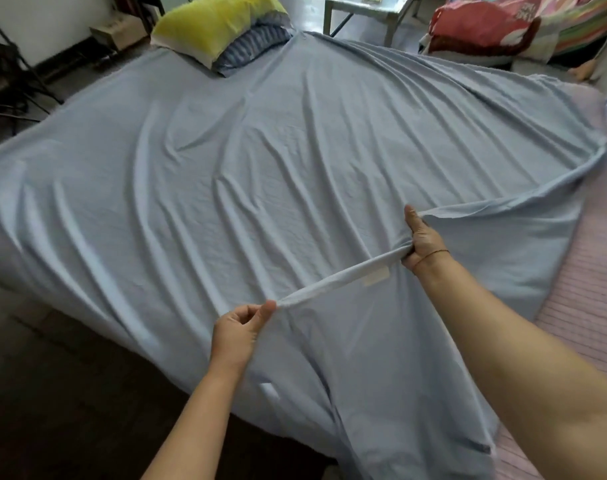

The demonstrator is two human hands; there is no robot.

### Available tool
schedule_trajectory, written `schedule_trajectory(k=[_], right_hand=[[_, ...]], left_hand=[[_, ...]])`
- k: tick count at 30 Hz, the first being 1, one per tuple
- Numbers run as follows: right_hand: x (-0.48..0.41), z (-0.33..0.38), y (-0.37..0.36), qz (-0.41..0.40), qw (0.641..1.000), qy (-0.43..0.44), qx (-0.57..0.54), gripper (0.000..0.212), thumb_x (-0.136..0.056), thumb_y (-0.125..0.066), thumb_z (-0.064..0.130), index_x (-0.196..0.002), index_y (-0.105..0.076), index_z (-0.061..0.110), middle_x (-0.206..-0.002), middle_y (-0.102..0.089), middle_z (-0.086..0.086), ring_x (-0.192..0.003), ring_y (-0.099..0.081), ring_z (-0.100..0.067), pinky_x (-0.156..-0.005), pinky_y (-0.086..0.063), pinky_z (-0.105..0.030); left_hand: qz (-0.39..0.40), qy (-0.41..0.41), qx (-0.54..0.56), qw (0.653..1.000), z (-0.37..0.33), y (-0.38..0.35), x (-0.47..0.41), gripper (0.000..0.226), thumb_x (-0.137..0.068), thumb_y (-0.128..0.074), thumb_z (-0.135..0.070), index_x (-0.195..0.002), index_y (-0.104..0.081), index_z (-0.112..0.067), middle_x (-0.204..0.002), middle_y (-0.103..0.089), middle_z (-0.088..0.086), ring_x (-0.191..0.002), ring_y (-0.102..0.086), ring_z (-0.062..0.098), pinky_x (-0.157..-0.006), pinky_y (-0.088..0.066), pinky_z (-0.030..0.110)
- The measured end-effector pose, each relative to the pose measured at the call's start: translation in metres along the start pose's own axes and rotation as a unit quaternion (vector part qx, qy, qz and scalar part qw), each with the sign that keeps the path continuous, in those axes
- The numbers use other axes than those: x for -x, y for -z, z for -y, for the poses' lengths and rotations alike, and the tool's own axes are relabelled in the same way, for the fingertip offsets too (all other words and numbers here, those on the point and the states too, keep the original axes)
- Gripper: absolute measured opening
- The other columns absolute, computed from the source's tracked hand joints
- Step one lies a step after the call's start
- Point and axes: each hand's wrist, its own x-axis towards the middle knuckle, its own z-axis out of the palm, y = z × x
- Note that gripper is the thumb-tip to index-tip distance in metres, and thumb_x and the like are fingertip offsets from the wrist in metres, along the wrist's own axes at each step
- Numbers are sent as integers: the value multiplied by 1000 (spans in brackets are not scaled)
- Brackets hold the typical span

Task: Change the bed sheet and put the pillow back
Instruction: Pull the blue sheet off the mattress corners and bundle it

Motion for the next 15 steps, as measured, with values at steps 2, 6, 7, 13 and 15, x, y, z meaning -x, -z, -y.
schedule_trajectory(k=[2,6,7,13,15], right_hand=[[3,-5,-20,13,1000,-10,-5,19,-88,-68,29,-97,-64,14,-97,-68,0,-87,-67,-14,-87,-55,-34],[6,-20,-60,18,1000,-25,3,13,-90,-65,30,-91,-61,18,-88,-64,4,-81,-62,-10,-77,-52,-30],[8,-24,-71,22,999,-23,10,14,-90,-65,31,-90,-60,18,-88,-62,4,-81,-61,-11,-79,-51,-30],[19,-50,-147,35,999,-15,14,15,-94,-60,27,-83,-54,18,-70,-60,8,-59,-61,-4,-52,-50,-20],[23,-61,-176,35,999,-12,25,17,-94,-60,29,-83,-54,18,-67,-60,7,-61,-59,-7,-48,-49,-19]], left_hand=[[-21,-3,8,1000,-2,16,-5,41,-68,-75,-45,-71,-71,-5,-66,-66,6,-65,-56,15,-65,-46,32],[-51,-21,20,998,-8,47,-13,46,-68,-74,-45,-70,-68,1,-62,-61,5,-62,-52,14,-60,-44,29],[-61,-18,26,998,-9,55,-16,39,-71,-76,-40,-67,-67,-2,-60,-60,4,-61,-52,13,-59,-44,28],[-76,-13,42,996,-15,118,-43,29,-76,-77,-31,-62,-64,-8,-50,-59,-6,-51,-50,6,-52,-43,22],[-71,-15,50,996,-18,143,-54,31,-77,-76,-30,-57,-63,-10,-49,-56,-6,-51,-47,8,-50,-41,21]])
